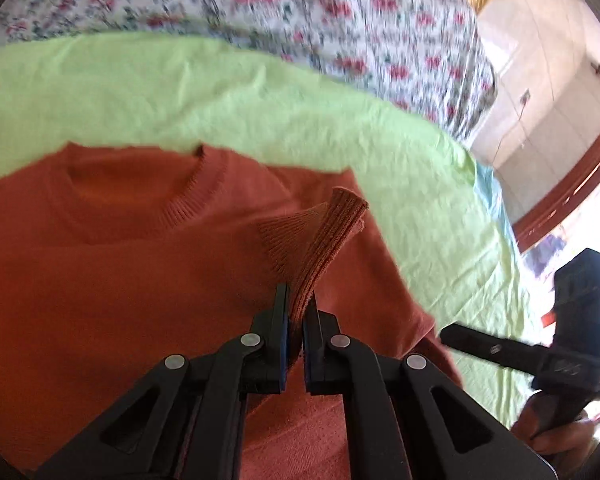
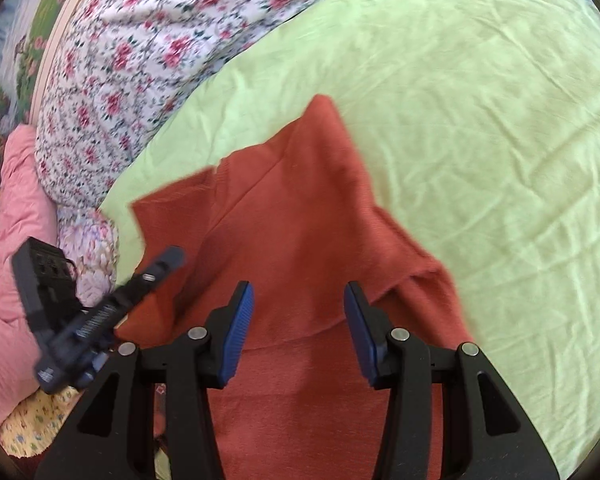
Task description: Fold small clothes
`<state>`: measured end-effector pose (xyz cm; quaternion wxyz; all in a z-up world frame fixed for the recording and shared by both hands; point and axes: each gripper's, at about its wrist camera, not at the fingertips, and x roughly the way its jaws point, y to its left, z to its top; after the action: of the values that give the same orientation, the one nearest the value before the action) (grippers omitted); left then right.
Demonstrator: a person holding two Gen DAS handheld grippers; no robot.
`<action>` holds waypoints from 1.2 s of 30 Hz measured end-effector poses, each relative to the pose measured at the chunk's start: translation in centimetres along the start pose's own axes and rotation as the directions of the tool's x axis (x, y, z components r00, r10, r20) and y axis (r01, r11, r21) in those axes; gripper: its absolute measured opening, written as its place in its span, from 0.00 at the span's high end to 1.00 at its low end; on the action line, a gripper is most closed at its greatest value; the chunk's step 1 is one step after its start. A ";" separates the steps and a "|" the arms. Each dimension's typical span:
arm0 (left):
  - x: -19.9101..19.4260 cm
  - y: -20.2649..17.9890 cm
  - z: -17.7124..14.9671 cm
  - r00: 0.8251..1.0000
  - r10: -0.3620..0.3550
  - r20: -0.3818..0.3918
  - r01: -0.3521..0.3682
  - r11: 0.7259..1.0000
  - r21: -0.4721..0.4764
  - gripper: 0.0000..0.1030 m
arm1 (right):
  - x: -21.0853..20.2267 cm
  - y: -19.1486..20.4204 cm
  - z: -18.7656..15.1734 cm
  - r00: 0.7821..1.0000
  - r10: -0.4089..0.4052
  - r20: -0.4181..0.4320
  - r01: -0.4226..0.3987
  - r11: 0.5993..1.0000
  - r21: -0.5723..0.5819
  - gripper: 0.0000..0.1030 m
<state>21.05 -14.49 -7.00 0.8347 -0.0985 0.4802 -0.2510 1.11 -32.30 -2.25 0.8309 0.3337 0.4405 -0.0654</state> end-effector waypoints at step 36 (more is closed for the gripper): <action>-14.0 21.3 -9.8 0.850 0.523 -0.069 -0.514 0.793 -0.328 0.59 | 7.0 6.1 2.8 0.995 0.097 -0.029 -0.100 0.990 -0.097 0.93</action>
<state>13.83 11.65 -10.14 0.8483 -0.1066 0.5134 0.0736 9.75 -28.03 -3.57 0.8431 0.3144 0.4364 0.0017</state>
